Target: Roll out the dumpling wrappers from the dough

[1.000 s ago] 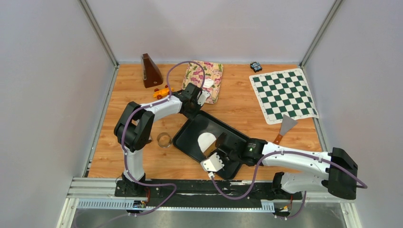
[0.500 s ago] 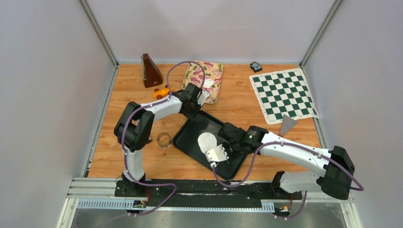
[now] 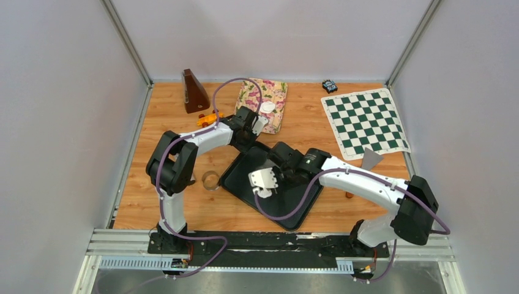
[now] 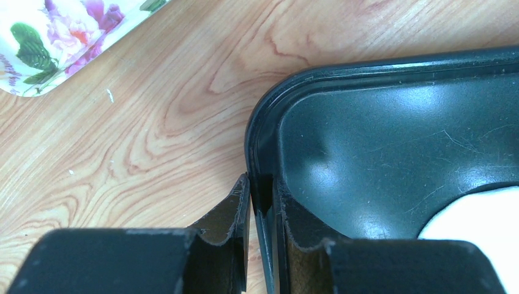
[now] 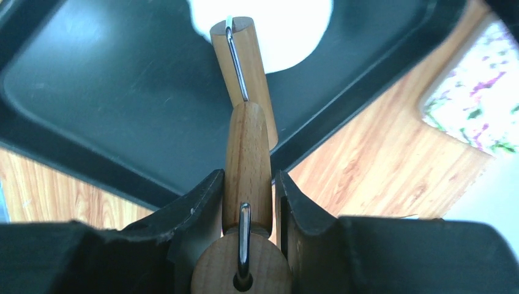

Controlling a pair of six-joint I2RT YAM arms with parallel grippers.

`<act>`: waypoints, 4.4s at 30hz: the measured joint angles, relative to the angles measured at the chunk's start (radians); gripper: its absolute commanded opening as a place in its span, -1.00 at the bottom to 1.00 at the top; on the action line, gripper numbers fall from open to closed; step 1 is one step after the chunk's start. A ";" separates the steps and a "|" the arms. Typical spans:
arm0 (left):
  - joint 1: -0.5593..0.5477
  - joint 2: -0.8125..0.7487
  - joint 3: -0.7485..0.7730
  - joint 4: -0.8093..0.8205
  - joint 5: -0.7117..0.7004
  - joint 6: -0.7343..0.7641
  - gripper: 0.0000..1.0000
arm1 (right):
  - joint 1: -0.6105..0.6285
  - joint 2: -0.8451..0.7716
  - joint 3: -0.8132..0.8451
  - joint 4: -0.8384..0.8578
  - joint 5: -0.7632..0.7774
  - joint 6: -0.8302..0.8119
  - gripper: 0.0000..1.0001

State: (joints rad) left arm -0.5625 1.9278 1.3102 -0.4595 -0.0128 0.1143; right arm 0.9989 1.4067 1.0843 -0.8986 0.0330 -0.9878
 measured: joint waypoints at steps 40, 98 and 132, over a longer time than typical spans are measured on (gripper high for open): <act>0.002 0.000 0.000 -0.002 -0.029 -0.001 -1.00 | 0.144 0.261 0.093 0.235 0.297 0.408 -1.00; -0.003 -0.006 0.000 -0.044 -0.030 -0.003 -1.00 | 0.214 0.051 0.033 -0.025 0.036 0.241 -1.00; 0.031 -0.006 0.000 -0.025 -0.083 0.015 -1.00 | 0.244 0.155 -0.083 0.438 0.217 0.185 -1.00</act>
State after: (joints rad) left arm -0.5320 1.9213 1.3102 -0.4843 -0.0959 0.1295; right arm 1.2427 1.5616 1.0016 -0.4610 0.2497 -0.8028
